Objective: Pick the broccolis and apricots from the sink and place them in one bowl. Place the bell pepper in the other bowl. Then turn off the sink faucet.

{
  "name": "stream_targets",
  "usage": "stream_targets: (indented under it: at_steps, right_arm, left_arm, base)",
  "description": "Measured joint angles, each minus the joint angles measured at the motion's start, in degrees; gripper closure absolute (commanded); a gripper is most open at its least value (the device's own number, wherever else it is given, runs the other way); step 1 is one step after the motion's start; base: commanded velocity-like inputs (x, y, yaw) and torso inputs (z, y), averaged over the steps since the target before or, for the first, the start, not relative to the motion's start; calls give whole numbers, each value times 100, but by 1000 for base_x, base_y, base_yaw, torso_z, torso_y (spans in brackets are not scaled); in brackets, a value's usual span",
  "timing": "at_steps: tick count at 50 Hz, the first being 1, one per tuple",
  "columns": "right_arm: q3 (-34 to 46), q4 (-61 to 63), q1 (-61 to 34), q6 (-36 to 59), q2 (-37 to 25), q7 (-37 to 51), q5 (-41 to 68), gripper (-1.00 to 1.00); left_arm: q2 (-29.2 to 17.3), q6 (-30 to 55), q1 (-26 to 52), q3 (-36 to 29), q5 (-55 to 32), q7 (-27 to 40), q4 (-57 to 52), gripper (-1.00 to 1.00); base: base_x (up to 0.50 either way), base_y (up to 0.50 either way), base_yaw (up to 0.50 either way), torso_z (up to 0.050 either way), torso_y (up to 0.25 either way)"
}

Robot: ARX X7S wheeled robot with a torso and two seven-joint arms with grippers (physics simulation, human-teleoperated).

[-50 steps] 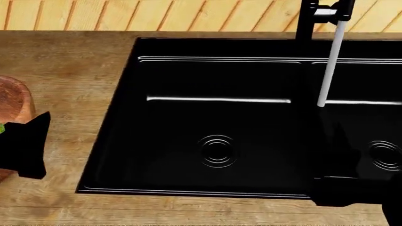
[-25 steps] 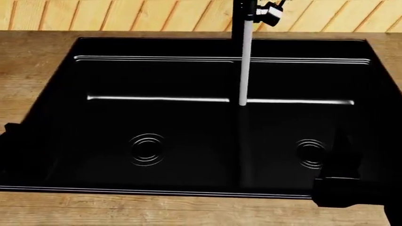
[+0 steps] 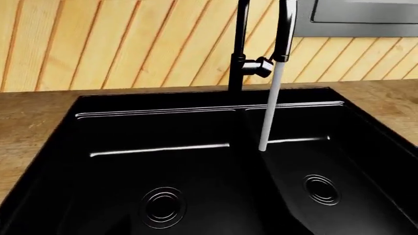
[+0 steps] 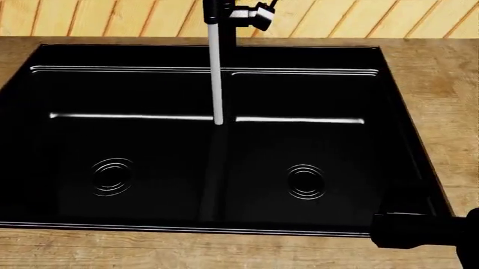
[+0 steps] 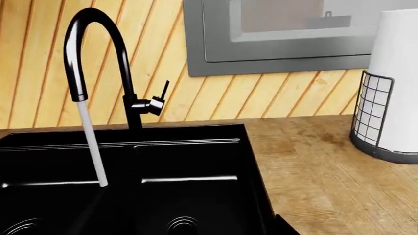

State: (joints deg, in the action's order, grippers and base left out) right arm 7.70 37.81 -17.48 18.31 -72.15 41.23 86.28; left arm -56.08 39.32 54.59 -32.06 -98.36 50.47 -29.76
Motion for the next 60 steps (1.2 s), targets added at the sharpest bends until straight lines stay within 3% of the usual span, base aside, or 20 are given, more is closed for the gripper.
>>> stream_targets:
  at_steps: [60]
  right_arm:
    - [76,28,-158,270,62,46,-100,-100]
  left_arm:
    - [2,-91,-152,7,187,-187,139,-100]
  base:
    - [313,51,0,0,1]
